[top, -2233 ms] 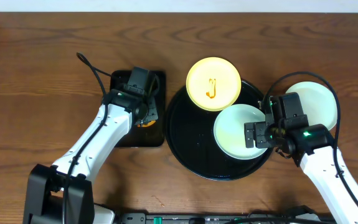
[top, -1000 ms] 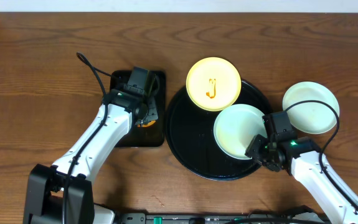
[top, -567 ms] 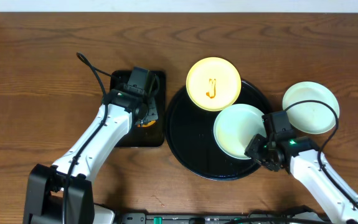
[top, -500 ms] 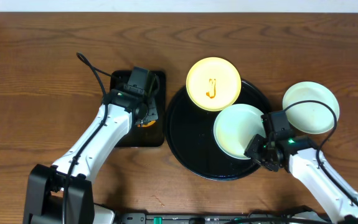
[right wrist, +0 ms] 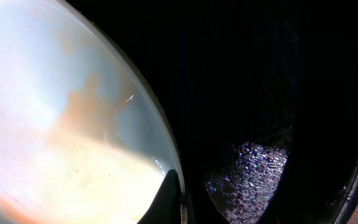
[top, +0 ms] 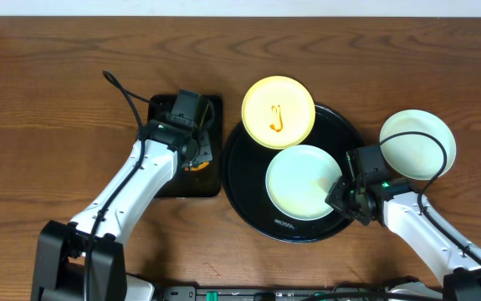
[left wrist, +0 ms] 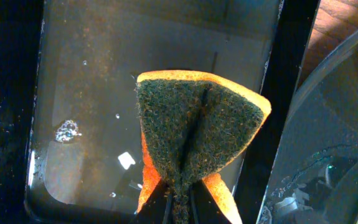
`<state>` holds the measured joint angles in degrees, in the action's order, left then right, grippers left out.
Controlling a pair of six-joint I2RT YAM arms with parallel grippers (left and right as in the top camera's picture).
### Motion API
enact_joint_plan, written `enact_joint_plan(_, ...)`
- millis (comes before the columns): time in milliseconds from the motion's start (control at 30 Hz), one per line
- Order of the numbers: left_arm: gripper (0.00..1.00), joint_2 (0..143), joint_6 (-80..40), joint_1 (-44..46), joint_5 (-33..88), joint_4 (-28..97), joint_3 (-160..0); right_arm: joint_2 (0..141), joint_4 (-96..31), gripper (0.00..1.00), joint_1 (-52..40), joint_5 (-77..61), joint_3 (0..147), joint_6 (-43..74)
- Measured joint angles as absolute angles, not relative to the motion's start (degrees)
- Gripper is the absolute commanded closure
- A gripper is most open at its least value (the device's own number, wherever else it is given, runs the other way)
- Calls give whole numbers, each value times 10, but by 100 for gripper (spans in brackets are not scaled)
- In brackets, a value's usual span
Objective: Clean dirty plates on tray and stack at the side
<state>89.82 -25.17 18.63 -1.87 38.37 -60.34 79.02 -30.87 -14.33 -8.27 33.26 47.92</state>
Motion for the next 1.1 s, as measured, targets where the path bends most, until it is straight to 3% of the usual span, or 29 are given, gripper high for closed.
enact_joint_plan(300,92,898,-252,186,-18,384,-603,784,-308,99,-142,-82,333,442)
enact_joint_plan(1100,92,898,-252,186,-19,384,-603,718,-301,99,-131,42,437,133)
